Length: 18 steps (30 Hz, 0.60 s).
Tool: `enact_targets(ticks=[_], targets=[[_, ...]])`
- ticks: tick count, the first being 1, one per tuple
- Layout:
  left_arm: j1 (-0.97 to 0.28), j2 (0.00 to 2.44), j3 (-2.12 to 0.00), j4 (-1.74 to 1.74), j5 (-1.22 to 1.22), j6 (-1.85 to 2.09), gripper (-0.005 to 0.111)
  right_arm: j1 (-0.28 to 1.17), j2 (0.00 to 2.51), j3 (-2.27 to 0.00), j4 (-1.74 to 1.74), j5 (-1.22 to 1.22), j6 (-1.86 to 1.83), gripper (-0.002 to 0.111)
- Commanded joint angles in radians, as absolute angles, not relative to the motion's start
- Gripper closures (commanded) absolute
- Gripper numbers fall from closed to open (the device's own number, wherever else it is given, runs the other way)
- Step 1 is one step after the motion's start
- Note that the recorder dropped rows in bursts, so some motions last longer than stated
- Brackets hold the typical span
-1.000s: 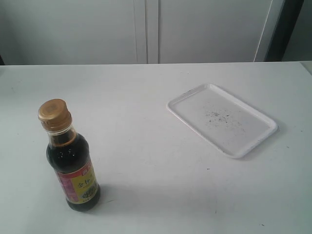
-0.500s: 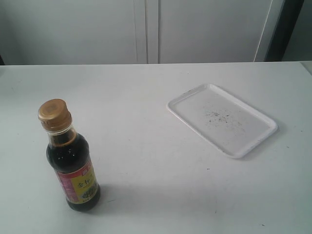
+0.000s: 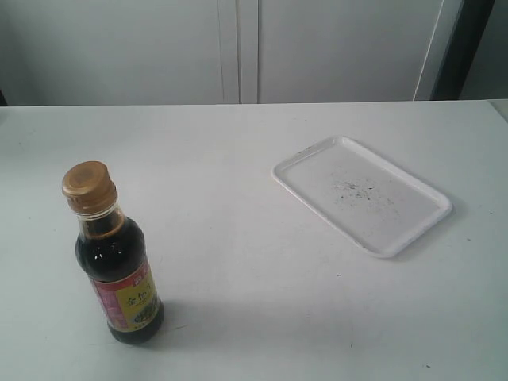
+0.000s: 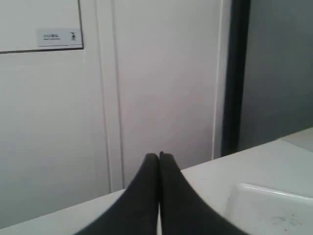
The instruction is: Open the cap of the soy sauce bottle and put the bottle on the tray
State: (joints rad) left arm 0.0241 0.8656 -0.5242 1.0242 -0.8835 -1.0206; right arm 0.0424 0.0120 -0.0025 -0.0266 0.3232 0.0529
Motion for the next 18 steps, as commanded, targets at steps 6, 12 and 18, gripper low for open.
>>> enact_targets(ticks=[6, 12, 18], targets=[[0.026, 0.938, -0.538, 1.109, -1.106, -1.058, 0.090, 0.039, 0.009, 0.000, -0.030, 0.316, 0.058, 0.108], [0.026, 0.954, -0.538, 1.117, -1.202, -1.066, 0.047, 0.039, 0.009, 0.000, -0.030, 0.316, 0.058, 0.108], [-0.078, 0.974, -0.538, 1.141, -1.189, -1.052, 0.003, 0.039, 0.009, 0.000, -0.030, 0.316, 0.058, 0.108]])
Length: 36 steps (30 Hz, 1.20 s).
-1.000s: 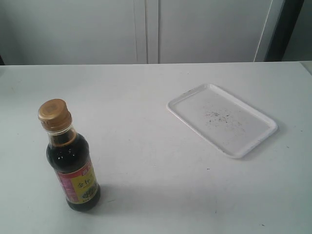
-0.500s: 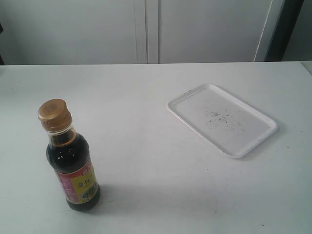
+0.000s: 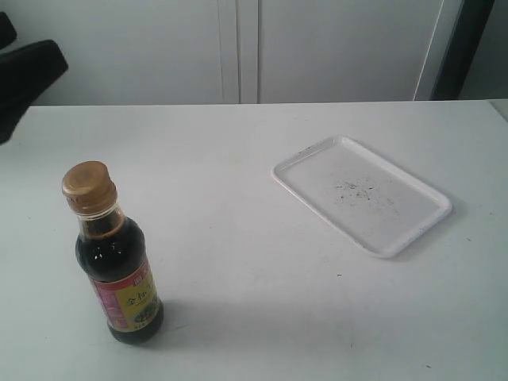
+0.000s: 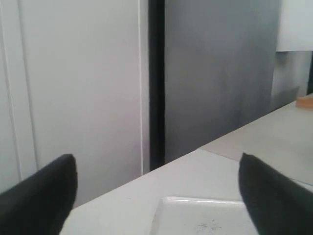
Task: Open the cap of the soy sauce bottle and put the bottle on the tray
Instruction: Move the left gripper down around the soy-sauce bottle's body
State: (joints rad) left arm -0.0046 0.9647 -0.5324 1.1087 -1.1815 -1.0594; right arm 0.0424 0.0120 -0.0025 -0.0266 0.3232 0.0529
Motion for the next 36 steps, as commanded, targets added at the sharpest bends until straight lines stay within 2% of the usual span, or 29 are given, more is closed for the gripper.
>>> enact_targets(ticks=[1, 7, 14, 26, 36], targets=[[-0.106, 0.979, -0.538, 1.141, -1.173, -1.046, 0.001, 0.039, 0.009, 0.000, -0.030, 0.316, 0.058, 0.108], [-0.233, 0.991, -0.538, 1.145, -1.069, -1.021, 0.002, 0.039, 0.009, 0.000, -0.030, 0.316, 0.058, 0.108], [-0.322, 0.991, -0.538, 1.145, -0.932, -1.025, 0.002, 0.039, 0.009, 0.000, -0.030, 0.316, 0.058, 0.108], [-0.333, 0.991, -0.512, 1.145, -0.866, -1.073, 0.002, 0.039, 0.009, 0.000, -0.030, 0.316, 0.058, 0.108], [-0.333, 0.991, -0.380, 0.975, -0.913, -0.891, 0.002, 0.039, 0.009, 0.000, -0.030, 0.316, 0.058, 0.108]])
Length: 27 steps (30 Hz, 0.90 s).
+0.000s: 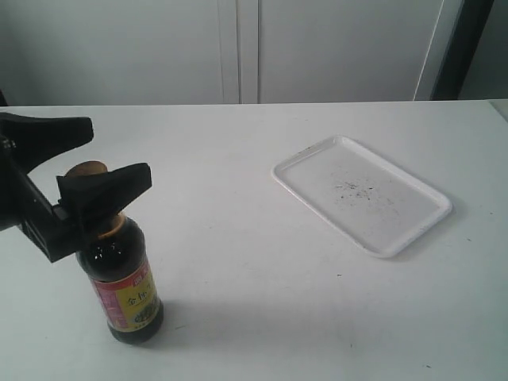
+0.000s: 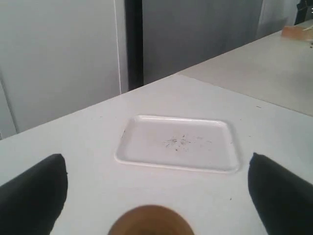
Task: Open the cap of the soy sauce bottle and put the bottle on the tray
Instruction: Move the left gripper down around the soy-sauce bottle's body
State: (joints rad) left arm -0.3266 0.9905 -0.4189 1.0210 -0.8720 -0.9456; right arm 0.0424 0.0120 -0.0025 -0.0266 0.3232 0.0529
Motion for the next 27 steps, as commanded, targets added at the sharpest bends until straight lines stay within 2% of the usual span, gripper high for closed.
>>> enact_targets(ticks=[1, 27], targets=[[-0.333, 0.991, -0.371, 0.972, -0.922, -0.889, 0.002, 0.039, 0.009, 0.000, -0.030, 0.316, 0.058, 0.108], [-0.333, 1.355, -0.253, 0.800, -1.153, -0.603, 0.002, 0.039, 0.009, 0.000, -0.030, 0.316, 0.058, 0.108]])
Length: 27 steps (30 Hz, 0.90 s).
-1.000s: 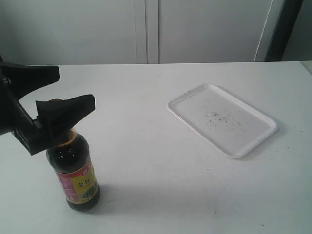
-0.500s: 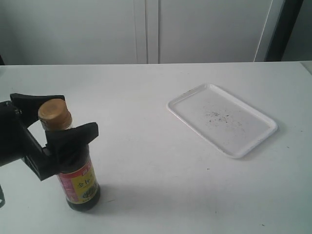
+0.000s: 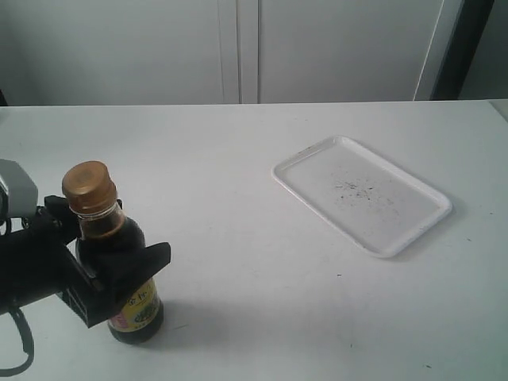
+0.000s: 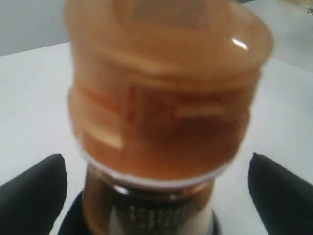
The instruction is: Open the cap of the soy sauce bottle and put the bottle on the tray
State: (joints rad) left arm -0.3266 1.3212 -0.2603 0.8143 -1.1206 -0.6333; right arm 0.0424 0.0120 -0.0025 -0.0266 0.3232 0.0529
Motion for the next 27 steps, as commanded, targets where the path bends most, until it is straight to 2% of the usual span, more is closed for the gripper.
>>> enact_targets(ticks=[1, 21, 24, 27], targets=[[-0.333, 1.367, -0.253, 0.800, -1.156, -0.599, 0.002, 0.039, 0.009, 0.000, -0.030, 0.316, 0.058, 0.108], [-0.333, 1.522, -0.253, 0.800, -1.202, -0.514, 0.002, 0.039, 0.009, 0.000, -0.030, 0.316, 0.058, 0.108], [-0.333, 1.524, -0.253, 0.800, -1.204, -0.493, 0.008, 0.039, 0.009, 0.000, -0.030, 0.316, 0.058, 0.108], [-0.333, 1.524, -0.253, 0.800, -1.204, -0.478, 0.023, 0.039, 0.009, 0.000, -0.030, 0.316, 0.058, 0.108]])
